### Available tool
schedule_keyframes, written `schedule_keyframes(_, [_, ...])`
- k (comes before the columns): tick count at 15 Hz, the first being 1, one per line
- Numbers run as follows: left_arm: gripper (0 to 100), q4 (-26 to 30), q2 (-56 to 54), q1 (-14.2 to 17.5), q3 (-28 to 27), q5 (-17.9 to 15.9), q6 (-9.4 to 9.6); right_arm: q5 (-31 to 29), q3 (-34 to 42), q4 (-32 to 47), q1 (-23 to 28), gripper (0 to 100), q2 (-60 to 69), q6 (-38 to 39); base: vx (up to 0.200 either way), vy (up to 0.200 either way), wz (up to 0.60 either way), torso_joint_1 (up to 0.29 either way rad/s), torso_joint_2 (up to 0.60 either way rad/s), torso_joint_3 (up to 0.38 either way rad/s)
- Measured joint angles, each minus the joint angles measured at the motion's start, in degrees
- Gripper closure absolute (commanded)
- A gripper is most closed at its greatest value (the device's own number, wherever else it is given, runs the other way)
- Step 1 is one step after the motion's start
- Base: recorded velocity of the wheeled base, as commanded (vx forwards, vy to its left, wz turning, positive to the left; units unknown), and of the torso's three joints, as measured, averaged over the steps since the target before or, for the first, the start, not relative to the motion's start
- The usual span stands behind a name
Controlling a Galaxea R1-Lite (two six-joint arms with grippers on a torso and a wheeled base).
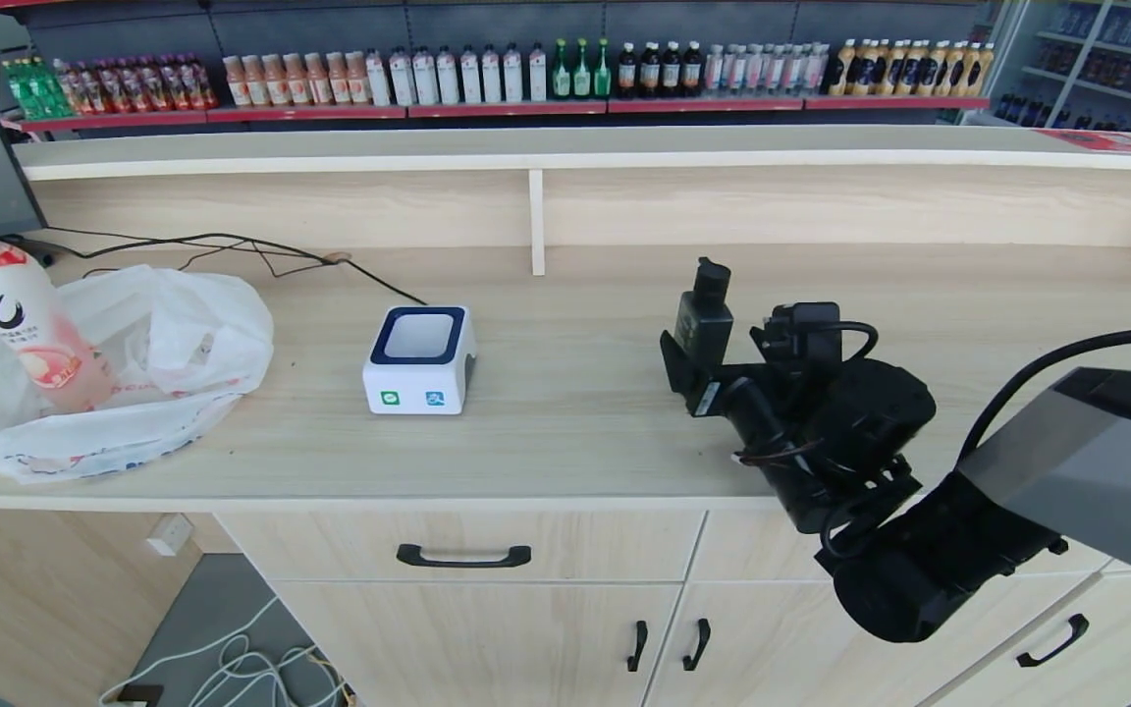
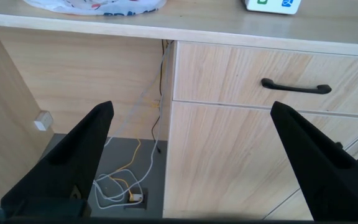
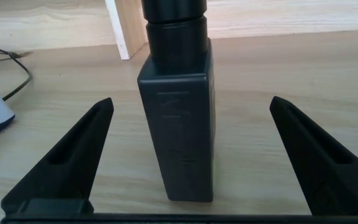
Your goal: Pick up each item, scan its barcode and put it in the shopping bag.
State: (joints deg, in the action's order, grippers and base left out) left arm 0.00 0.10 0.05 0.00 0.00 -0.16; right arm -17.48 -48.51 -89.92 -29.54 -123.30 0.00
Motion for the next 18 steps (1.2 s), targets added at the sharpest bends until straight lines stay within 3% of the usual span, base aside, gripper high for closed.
schedule_keyframes(9, [0, 0.0, 0.0, 0.02, 0.0, 0.0, 0.0, 0.07, -6.51, -0.05, 0.74, 0, -4.82, 0.22, 0.0, 0.0, 0.0, 0.0, 0.0, 0.0])
schedule_keyframes(18, [0, 0.0, 0.0, 0.02, 0.0, 0.0, 0.0, 0.07, -7.03, -0.05, 0.74, 0, -6.39, 0.11, 0.0, 0.0, 0.0, 0.0, 0.0, 0.0])
